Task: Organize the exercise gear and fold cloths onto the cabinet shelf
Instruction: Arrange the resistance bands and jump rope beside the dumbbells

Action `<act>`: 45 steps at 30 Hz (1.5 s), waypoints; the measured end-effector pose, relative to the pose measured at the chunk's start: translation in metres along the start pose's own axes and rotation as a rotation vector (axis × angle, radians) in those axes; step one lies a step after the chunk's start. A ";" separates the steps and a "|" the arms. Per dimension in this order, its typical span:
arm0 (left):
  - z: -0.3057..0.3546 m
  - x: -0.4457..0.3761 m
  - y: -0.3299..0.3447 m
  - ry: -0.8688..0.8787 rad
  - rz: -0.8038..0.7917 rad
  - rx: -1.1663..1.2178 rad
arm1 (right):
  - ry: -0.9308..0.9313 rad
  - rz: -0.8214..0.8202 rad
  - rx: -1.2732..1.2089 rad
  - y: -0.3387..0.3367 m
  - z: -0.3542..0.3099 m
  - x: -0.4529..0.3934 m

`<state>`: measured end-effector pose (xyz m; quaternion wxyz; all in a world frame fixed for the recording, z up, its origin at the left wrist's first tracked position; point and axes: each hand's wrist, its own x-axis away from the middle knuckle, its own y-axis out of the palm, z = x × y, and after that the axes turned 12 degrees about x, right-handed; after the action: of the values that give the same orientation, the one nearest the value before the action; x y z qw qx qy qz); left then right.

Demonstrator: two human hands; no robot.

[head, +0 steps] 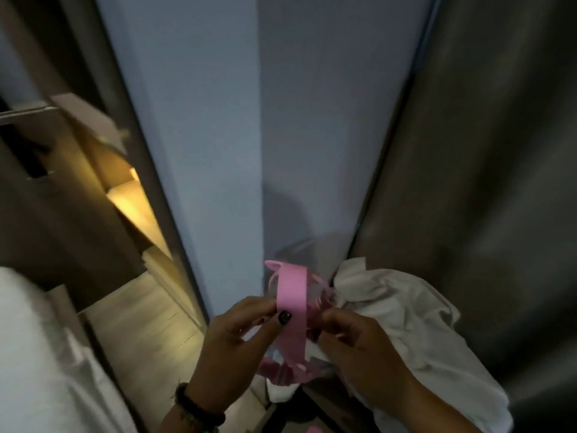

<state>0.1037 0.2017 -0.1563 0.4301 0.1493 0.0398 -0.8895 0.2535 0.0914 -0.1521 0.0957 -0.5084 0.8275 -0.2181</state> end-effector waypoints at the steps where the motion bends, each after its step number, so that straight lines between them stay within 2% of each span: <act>1: 0.001 0.004 -0.010 -0.003 0.042 -0.009 | -0.014 -0.073 0.004 0.010 -0.001 -0.003; 4: 0.001 0.016 -0.040 -0.045 0.152 -0.006 | -0.055 -0.192 -0.008 0.046 -0.008 -0.016; 8: -0.001 0.025 -0.076 -0.079 0.315 -0.026 | -0.199 -0.234 0.103 0.098 -0.025 -0.040; 11: -0.009 0.024 -0.107 -0.113 0.434 -0.020 | -0.193 -0.278 0.086 0.133 -0.042 -0.057; 20: -0.039 0.010 -0.216 -0.202 0.599 -0.157 | -0.325 -0.226 0.184 0.229 -0.087 -0.110; 24: -0.050 -0.003 -0.273 -0.249 0.560 -0.286 | -0.275 -0.227 0.191 0.273 -0.110 -0.147; 28: -0.059 -0.017 -0.331 -0.343 0.542 -0.216 | -0.179 -0.220 0.114 0.313 -0.136 -0.190; 31: -0.064 -0.028 -0.365 -0.325 0.541 -0.284 | -0.156 -0.180 0.028 0.341 -0.156 -0.220; 35: -0.069 -0.043 -0.401 -0.403 0.605 -0.245 | -0.115 -0.090 -0.063 0.369 -0.174 -0.260; 39: -0.079 -0.065 -0.429 -0.401 0.669 -0.297 | -0.137 -0.056 -0.032 0.393 -0.188 -0.299; 45: -0.101 -0.123 -0.456 -0.343 0.773 -0.171 | 0.079 -0.101 -0.153 0.421 -0.190 -0.369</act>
<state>-0.1552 0.6006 -0.2417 0.7428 -0.0331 -0.0176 -0.6685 0.0163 0.6309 -0.1996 0.0126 -0.5464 0.8182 -0.1785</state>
